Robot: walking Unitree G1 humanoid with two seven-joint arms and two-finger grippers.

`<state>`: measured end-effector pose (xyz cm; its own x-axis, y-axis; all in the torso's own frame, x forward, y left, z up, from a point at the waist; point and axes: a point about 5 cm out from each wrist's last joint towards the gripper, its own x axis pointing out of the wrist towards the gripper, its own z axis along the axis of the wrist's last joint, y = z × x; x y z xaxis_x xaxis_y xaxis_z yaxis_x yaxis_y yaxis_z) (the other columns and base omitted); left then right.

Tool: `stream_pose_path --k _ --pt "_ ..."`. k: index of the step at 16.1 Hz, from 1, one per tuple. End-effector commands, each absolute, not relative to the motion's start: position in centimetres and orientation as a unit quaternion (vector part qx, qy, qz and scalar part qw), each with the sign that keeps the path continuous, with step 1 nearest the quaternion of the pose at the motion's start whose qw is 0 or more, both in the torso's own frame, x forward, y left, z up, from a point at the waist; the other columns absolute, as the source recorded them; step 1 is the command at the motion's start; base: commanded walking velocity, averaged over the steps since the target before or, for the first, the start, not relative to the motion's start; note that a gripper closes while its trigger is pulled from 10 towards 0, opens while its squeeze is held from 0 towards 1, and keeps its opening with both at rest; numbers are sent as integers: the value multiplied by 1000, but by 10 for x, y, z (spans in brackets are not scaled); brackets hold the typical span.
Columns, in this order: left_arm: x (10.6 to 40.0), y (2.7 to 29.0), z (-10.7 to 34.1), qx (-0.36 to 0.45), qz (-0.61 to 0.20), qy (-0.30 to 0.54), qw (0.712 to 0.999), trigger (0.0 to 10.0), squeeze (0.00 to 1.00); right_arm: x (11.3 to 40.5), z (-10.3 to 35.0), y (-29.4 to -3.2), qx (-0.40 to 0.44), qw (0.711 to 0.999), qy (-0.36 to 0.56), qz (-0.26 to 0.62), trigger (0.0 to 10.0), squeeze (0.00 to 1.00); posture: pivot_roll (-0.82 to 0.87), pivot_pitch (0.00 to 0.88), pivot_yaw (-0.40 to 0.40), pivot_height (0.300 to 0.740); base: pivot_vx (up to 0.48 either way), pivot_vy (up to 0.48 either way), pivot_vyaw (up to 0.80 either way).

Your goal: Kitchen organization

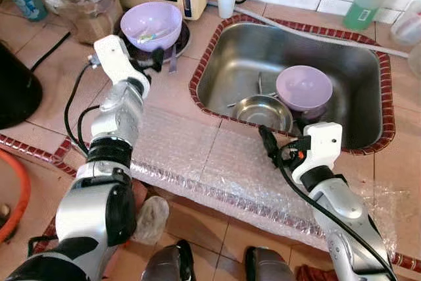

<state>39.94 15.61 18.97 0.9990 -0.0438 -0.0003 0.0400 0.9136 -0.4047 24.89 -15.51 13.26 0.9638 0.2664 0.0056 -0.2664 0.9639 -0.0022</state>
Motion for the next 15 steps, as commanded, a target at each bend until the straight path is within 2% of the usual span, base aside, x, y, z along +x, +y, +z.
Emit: stream_pose_path --k 1,9,15 --pt "397 159 188 -208 -11 8 978 10000 0 248 127 -149 4 989 13 148 10000 0 -204 191 86 740 0 0 0" --pt "404 178 178 -214 32 45 975 10000 0 243 126 -153 -4 989 19 148 10000 0 -242 206 80 740 0 0 0" --pt "410 183 185 -224 40 48 973 10000 0 235 125 -155 -10 989 26 145 10000 0 -274 214 84 740 0 0 0"
